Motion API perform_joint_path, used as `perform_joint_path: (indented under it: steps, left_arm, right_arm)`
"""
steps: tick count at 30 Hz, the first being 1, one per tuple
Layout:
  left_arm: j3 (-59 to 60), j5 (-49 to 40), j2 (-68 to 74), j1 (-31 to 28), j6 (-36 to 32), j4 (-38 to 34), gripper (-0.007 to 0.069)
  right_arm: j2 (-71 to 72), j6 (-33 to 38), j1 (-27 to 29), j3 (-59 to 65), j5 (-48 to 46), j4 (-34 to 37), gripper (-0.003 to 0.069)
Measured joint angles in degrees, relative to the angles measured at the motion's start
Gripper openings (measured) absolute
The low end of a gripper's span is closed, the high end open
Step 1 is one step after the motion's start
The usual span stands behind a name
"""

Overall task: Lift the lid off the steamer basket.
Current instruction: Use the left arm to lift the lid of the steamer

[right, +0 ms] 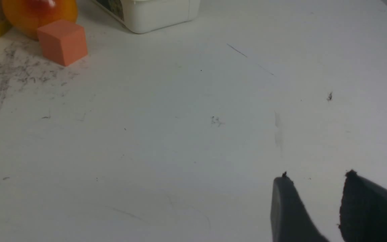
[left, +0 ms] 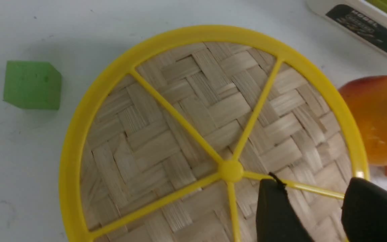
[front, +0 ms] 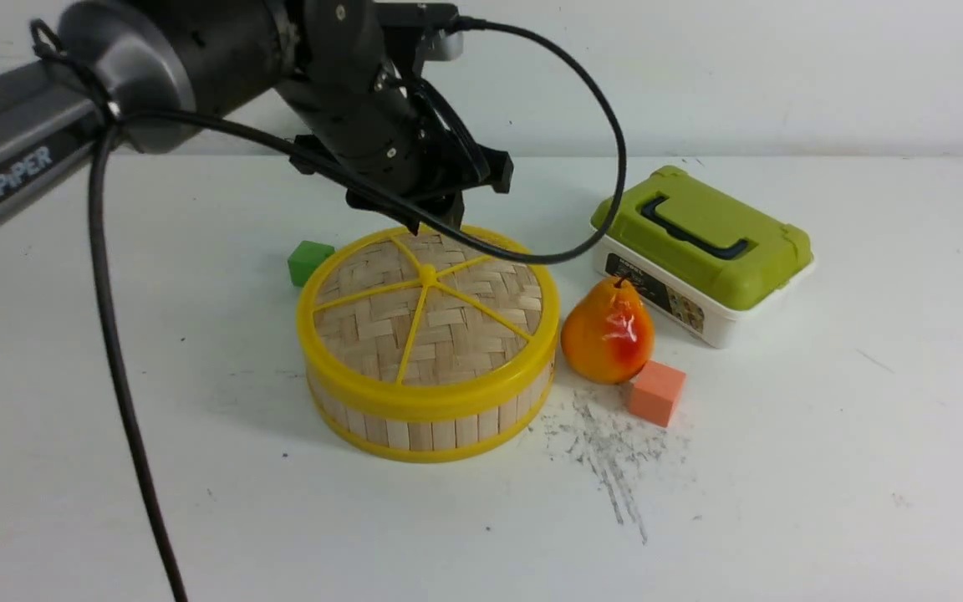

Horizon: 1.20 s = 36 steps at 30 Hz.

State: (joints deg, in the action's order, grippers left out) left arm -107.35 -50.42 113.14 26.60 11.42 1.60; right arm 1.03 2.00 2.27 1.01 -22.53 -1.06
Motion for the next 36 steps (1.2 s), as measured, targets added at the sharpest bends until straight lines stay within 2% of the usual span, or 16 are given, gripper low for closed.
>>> perform_joint_path:
  steps: [8, 20, 25, 33, 36]
  left_arm:
    - [0.0, 3.4, 4.4, 0.0, 1.3, 6.7, 0.0291]
    - [-0.1, 4.7, 5.7, 0.0, 2.8, 4.7, 0.0286]
    - [-0.1, 3.9, 7.2, 0.0, 6.5, 5.1, 0.0246]
    - [-0.1, 3.1, 7.3, 0.0, 7.4, 5.3, 0.0123]
    - [-0.1, 3.1, 7.3, 0.0, 7.5, 5.3, 0.011]
  right_arm:
    - [0.0, 0.0, 0.0, 0.0, 0.0, 0.0, 0.0239]
    - [0.0, 0.0, 0.0, 0.0, 0.0, 0.0, 0.0239]
    - [0.0, 0.0, 0.0, 0.0, 0.0, 0.0, 0.0239]
    - [0.0, 0.0, 0.0, 0.0, 0.0, 0.0, 0.0239]
    - [0.0, 0.0, 0.0, 0.0, 0.0, 0.0, 0.0239]
